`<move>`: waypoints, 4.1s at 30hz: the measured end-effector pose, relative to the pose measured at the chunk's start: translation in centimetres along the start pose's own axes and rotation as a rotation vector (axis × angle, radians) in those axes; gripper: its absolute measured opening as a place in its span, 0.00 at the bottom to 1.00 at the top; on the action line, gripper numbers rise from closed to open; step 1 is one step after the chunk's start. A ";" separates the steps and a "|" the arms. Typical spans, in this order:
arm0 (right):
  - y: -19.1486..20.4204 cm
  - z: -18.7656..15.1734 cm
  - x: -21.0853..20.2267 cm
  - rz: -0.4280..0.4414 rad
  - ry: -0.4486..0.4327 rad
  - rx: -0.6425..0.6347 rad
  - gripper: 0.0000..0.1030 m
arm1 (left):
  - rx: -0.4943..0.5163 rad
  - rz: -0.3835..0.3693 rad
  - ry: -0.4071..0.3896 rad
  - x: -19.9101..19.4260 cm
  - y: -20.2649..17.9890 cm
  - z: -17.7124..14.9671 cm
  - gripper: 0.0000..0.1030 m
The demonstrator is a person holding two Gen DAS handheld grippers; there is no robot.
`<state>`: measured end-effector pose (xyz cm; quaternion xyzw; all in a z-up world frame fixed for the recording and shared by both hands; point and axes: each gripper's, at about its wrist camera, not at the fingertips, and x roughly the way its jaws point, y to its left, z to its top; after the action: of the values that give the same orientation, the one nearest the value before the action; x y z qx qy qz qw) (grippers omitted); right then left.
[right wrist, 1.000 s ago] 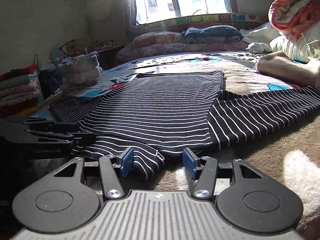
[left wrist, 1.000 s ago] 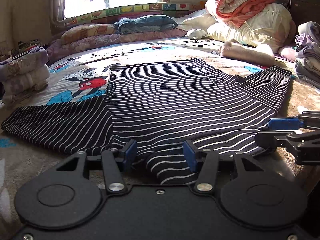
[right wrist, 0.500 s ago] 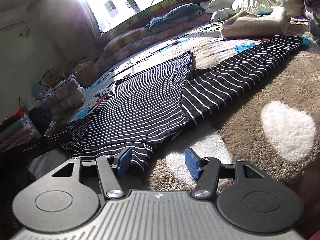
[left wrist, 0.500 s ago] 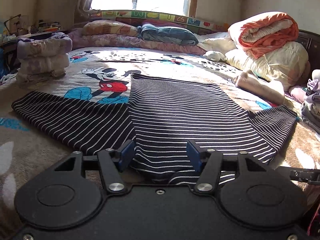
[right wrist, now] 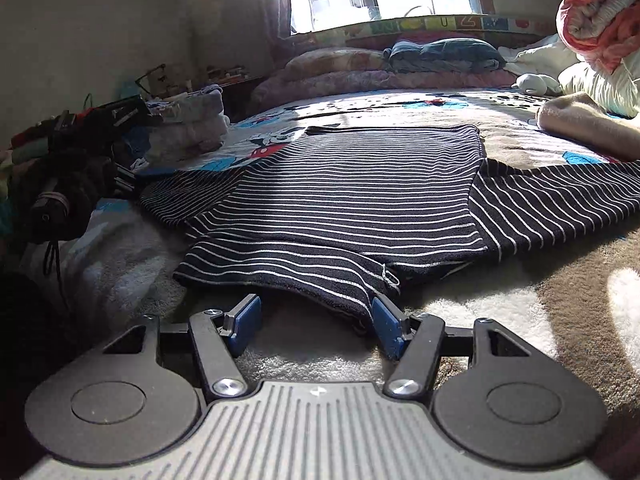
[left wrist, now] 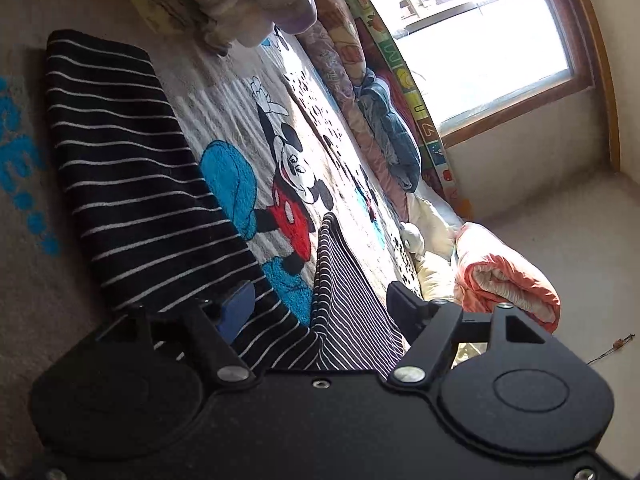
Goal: Fold clothes
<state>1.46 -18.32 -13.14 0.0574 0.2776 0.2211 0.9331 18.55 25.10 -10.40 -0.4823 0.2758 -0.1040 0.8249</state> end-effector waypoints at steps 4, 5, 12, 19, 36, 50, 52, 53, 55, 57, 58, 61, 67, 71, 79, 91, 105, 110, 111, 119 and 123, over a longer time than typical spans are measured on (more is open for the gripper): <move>-0.5 -0.4 0.6 0.004 0.013 -0.009 0.63 | -0.013 0.051 -0.003 2.2 2.3 2.4 0.72; -0.6 -0.6 0.5 0.011 0.008 -0.003 0.63 | -0.017 0.058 -0.011 2.5 2.8 3.1 0.71; -0.7 -1.5 0.1 0.025 -0.012 -0.030 0.64 | -0.076 0.030 -0.139 1.5 5.3 8.1 0.72; -1.3 -1.9 -0.1 0.051 -0.031 -0.015 0.64 | -0.094 -0.028 -0.138 -1.3 5.3 8.6 0.77; -2.1 -1.6 -0.6 0.071 -0.031 0.051 0.64 | 0.134 0.181 -0.053 0.5 3.0 5.1 0.75; -10.2 -1.2 -4.8 0.019 -0.180 0.498 0.66 | 0.285 0.089 -0.133 0.2 -5.3 -2.7 0.85; -13.2 -2.0 -5.4 0.011 -0.198 0.659 0.68 | 0.363 0.102 -0.087 1.3 -7.2 -5.4 0.85; -14.4 -2.3 -5.7 0.008 -0.212 0.710 0.68 | 0.413 0.111 -0.067 1.7 -8.2 -6.8 0.85; -16.7 -2.5 -6.3 0.007 -0.246 0.792 0.68 | 0.526 0.123 -0.032 2.6 -10.4 -9.9 0.85; -18.9 -2.5 -7.0 0.000 -0.278 0.857 0.69 | 0.645 0.120 -0.002 3.3 -12.5 -13.4 0.85; -20.0 -2.4 -7.3 -0.005 -0.287 0.872 0.70 | 0.703 0.116 0.014 3.6 -13.4 -15.2 0.85; -23.4 -2.3 -7.8 -0.009 -0.321 0.943 0.70 | 0.877 0.103 0.064 4.8 -16.0 -20.8 0.85; -29.0 -1.7 -7.8 0.040 -0.348 0.992 0.70 | 1.270 0.118 0.157 8.1 -19.3 -32.6 0.84; -31.5 -1.5 -8.2 0.056 -0.373 1.007 0.70 | 1.540 0.184 0.149 10.7 -20.1 -38.8 0.81; -34.3 -2.2 -9.5 0.073 -0.425 1.102 0.70 | 1.920 0.312 0.078 16.8 -22.2 -46.1 0.68; -36.9 -3.4 -11.0 0.065 -0.512 1.187 0.73 | 2.051 0.334 0.077 24.7 -26.2 -49.2 0.60; -39.2 -5.7 -10.8 0.045 -0.713 1.384 0.71 | 2.154 0.326 0.071 30.9 -29.8 -52.8 0.52; -39.9 -6.5 -10.7 0.051 -0.791 1.434 0.70 | 2.181 0.339 0.080 33.1 -31.0 -53.9 0.44; -40.0 -6.5 -10.7 0.048 -0.796 1.436 0.70 | 2.186 0.346 0.080 33.4 -31.1 -54.2 0.42; -40.4 -5.8 -9.6 0.028 -0.799 1.420 0.69 | 2.166 0.433 0.096 36.9 -32.6 -55.1 0.37; -40.5 -5.4 -9.3 0.013 -0.804 1.409 0.68 | 2.140 0.463 0.122 38.0 -33.1 -55.2 0.28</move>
<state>6.96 -58.78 -22.43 0.7084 -0.0054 -0.0378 0.7048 22.44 -49.25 -16.78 0.5525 0.1673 -0.1560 0.8015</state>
